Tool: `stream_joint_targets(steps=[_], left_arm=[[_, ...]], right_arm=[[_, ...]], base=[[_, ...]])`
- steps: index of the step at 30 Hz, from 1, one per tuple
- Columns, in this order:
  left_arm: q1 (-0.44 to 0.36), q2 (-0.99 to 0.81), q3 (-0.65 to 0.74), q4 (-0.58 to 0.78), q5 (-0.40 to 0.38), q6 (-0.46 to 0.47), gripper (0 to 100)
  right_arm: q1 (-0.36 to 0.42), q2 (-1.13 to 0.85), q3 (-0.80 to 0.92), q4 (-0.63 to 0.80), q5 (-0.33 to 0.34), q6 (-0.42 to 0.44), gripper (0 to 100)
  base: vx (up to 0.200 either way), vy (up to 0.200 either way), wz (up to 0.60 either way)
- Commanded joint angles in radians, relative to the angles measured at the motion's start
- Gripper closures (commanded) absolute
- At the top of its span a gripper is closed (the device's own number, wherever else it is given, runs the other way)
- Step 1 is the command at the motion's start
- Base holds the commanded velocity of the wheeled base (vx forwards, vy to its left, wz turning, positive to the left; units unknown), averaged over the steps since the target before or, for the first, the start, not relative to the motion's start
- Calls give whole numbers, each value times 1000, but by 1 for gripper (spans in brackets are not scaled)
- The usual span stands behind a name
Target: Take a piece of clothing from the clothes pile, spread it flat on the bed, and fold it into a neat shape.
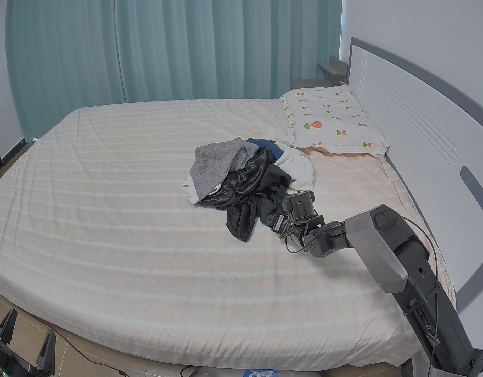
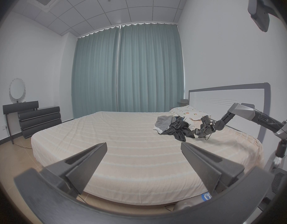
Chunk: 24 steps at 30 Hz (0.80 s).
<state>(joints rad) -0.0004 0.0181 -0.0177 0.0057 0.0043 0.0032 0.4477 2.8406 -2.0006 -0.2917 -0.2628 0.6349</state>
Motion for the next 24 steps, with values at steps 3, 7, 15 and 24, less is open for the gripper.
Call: stream_joint_targets(steps=[3,7,15,24], left_arm=[[0,-3,16,0,0,0,0],[0,-3,16,0,0,0,0],[0,-3,16,0,0,0,0],[2,-3,16,0,0,0,0]], right_arm=[[16,26,1,-38,2,-3,0],[14,29,1,-52,5,-4,100],[14,43,1,-109,17,-3,100],[16,17,1,-87,-13,5,100]], base=[[0,0,0],[0,0,0],[0,0,0],[0,0,0]])
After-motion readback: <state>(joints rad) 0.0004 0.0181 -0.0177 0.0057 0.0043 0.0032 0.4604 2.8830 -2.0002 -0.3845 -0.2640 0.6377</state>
